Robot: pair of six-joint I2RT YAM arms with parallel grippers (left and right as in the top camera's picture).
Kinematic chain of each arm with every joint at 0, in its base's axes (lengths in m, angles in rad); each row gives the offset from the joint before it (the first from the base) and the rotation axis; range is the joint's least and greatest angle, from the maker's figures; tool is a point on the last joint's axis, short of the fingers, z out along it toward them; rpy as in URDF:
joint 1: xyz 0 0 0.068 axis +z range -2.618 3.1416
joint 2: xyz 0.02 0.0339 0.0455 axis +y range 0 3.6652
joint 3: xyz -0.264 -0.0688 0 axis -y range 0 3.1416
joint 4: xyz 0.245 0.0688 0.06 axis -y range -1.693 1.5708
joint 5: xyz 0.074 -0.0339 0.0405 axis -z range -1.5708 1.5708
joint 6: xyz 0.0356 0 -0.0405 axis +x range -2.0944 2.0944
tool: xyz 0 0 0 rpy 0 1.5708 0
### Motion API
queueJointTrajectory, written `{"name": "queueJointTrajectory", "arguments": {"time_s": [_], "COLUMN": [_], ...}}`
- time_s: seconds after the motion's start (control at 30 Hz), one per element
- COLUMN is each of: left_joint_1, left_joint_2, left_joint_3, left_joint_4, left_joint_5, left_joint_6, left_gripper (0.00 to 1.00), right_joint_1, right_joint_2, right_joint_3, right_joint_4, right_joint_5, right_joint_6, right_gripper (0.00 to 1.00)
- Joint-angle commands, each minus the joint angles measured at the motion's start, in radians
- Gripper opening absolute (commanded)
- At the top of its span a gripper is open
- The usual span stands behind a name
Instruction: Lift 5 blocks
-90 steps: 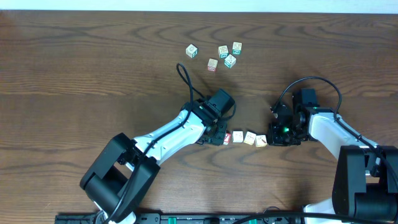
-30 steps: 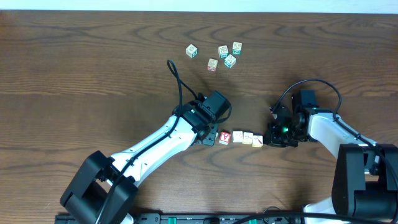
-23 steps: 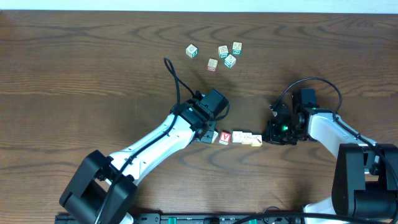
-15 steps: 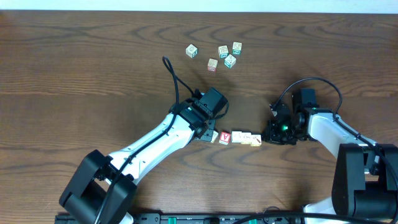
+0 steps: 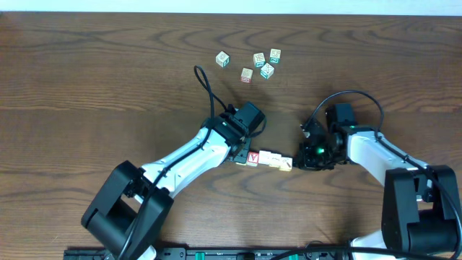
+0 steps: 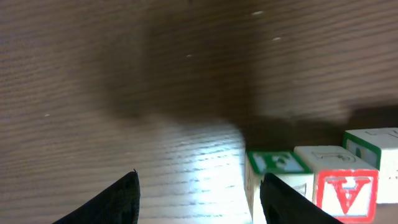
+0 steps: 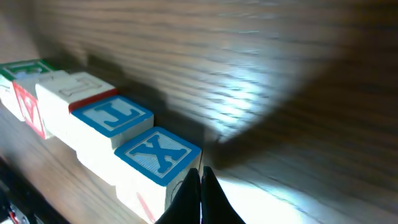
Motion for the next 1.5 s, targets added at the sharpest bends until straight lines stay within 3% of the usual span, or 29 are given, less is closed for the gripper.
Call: {"name": "queueJointTrajectory", "arguments": {"time_s": [0.0,0.57,0.63,0.73,0.77,1.07,1.33,1.47], "left_joint_1": [0.022,0.072,0.090,0.106,0.108,0.109,0.111,0.111], "left_joint_2": [0.016,0.011,0.011,0.011,0.011,0.016,0.016,0.016], "left_joint_3": [-0.008,-0.008,-0.008,-0.008,-0.008,-0.070,-0.237,-0.239], "left_joint_4": [0.000,-0.034,-0.044,-0.050,-0.049,-0.013,0.193,0.219], "left_joint_5": [-0.016,-0.084,-0.083,-0.079,-0.070,0.043,0.211,0.214], "left_joint_6": [0.006,0.021,0.021,0.021,0.021,0.016,-0.037,-0.044], "left_gripper": [0.63,0.60,0.47,0.09,0.07,0.07,0.07,0.07], "right_joint_1": [0.026,0.028,0.028,0.028,0.028,0.028,0.028,0.028], "right_joint_2": [0.010,0.010,0.010,0.010,0.010,0.010,0.010,0.010], "right_joint_3": [-0.007,-0.007,-0.007,-0.007,-0.007,-0.007,-0.007,-0.007], "right_joint_4": [0.009,0.006,0.006,0.006,0.006,0.005,-0.037,-0.092], "right_joint_5": [0.001,0.079,0.084,0.089,0.090,0.098,0.109,0.135], "right_joint_6": [0.024,0.031,0.031,0.031,0.031,0.031,0.032,0.050], "right_gripper": [0.01,0.01,0.01,0.01,0.01,0.01,0.01,0.01]}}
